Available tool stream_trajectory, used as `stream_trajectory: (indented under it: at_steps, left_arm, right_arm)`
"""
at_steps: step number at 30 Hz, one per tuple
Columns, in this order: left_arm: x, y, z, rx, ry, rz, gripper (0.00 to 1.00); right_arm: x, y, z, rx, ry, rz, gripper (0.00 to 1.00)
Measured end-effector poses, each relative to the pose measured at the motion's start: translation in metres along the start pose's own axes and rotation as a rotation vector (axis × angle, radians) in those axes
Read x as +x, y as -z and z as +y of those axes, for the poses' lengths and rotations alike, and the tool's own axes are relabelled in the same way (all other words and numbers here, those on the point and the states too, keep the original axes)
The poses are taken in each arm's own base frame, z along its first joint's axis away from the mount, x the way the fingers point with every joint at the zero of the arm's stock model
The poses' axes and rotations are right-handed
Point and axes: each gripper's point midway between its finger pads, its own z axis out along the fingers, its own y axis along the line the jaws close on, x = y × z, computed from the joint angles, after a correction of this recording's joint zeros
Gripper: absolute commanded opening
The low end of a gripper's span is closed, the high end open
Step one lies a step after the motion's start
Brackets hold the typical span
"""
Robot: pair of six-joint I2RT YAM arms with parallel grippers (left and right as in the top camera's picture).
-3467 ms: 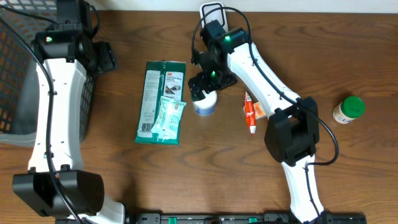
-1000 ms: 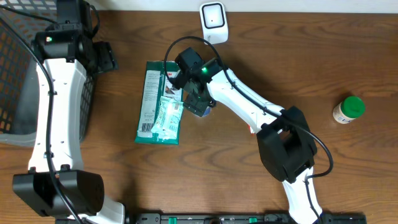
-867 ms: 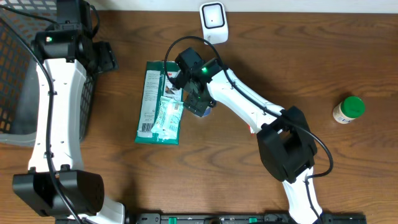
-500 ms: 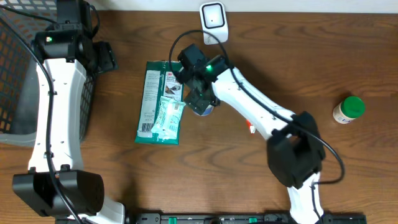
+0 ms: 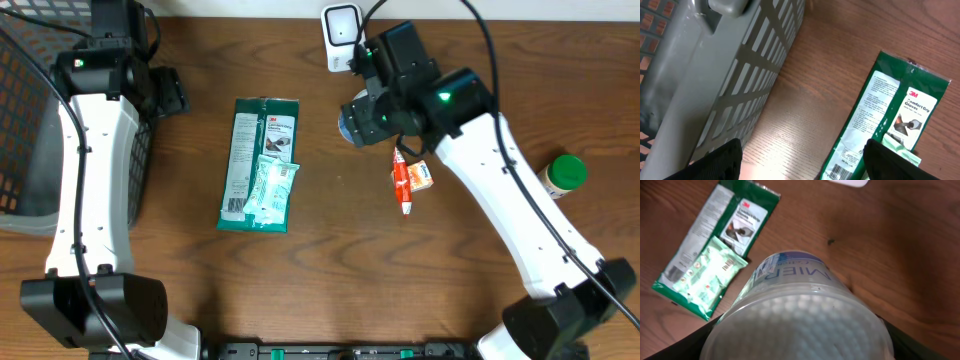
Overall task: Scan the item barcode
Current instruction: 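Lift the swab tub up to the white scanner with the right gripper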
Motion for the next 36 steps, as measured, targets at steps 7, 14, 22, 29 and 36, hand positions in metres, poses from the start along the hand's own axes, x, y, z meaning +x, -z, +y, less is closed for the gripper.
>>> stream_trajectory:
  at_steps: [7, 14, 22, 29, 36]
  left_arm:
    - [0.0, 0.0, 0.0, 0.0, 0.0, 0.0, 0.78]
    - [0.0, 0.0, 0.0, 0.0, 0.0, 0.0, 0.78]
    - [0.0, 0.0, 0.0, 0.0, 0.0, 0.0, 0.78]
    - [0.0, 0.0, 0.0, 0.0, 0.0, 0.0, 0.78]
    - [0.0, 0.0, 0.0, 0.0, 0.0, 0.0, 0.78]
  right_arm:
    - [-0.019, 0.006, -0.003, -0.016, -0.063, -0.084, 0.01]
    - [-0.075, 0.018, -0.022, -0.039, -0.245, -0.312, 0.01]
    - [-0.126, 0.041, -0.045, -0.043, -0.387, -0.545, 0.01]
    - [-0.158, 0.052, -0.054, -0.051, -0.483, -0.699, 0.01]
    - [-0.19, 0.013, -0.058, -0.072, -0.516, -0.8, 0.01]
